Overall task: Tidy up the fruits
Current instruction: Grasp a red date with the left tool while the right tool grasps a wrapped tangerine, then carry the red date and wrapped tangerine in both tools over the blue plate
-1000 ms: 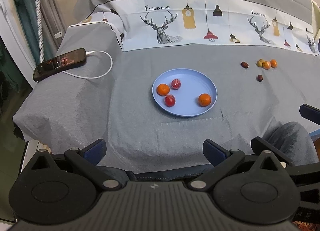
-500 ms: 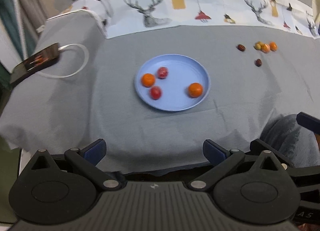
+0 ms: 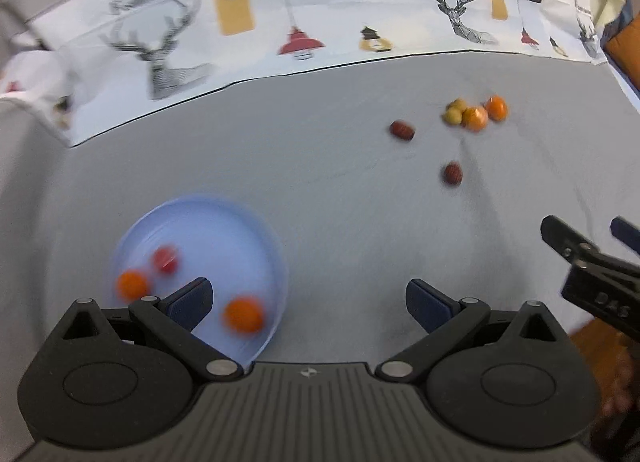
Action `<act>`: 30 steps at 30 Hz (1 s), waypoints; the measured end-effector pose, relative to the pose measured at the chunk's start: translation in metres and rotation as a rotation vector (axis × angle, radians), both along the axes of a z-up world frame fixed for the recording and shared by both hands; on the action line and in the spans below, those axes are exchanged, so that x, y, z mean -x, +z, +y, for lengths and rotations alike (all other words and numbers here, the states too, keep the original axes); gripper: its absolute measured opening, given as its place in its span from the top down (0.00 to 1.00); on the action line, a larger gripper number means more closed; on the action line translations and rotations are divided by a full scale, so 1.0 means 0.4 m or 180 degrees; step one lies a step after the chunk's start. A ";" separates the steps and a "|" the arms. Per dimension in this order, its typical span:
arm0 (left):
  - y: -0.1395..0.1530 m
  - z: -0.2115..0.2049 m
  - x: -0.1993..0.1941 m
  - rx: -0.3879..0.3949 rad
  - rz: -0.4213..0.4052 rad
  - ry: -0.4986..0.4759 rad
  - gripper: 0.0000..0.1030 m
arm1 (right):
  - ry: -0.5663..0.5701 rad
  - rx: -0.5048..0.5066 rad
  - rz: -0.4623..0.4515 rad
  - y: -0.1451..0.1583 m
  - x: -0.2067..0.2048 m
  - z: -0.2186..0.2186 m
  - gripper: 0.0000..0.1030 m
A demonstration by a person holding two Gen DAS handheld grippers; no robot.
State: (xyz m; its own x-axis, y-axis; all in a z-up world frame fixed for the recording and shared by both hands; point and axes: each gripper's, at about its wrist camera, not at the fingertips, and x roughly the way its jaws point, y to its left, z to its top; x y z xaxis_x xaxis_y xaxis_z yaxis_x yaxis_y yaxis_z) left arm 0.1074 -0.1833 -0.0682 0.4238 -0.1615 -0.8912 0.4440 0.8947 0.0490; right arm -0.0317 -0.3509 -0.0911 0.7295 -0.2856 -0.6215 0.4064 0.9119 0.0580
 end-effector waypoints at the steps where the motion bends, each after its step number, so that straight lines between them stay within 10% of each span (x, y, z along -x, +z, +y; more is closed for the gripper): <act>1: -0.012 -0.035 -0.031 0.0058 0.0022 -0.0026 0.00 | -0.0058 -0.0001 0.0020 -0.018 -0.033 -0.038 0.01; 11: -0.240 -0.366 -0.314 -0.0038 0.0032 -0.0380 0.00 | -0.0259 -0.0152 0.0303 -0.253 -0.360 -0.299 0.03; 21: -0.352 -0.411 -0.422 -0.0098 0.0115 -0.0409 0.00 | -0.0191 0.0209 0.0232 -0.346 -0.530 -0.310 0.01; 23: -0.335 -0.406 -0.413 -0.0018 -0.0037 -0.0397 0.41 | -0.0202 0.0259 0.0190 -0.343 -0.535 -0.301 0.25; 24: -0.324 -0.405 -0.407 0.0056 -0.0046 -0.0479 0.55 | -0.0175 0.0338 0.0122 -0.337 -0.532 -0.290 0.63; 30: -0.261 -0.356 -0.344 0.0244 -0.0051 -0.0674 0.65 | -0.0448 0.0242 0.0362 -0.299 -0.486 -0.293 0.62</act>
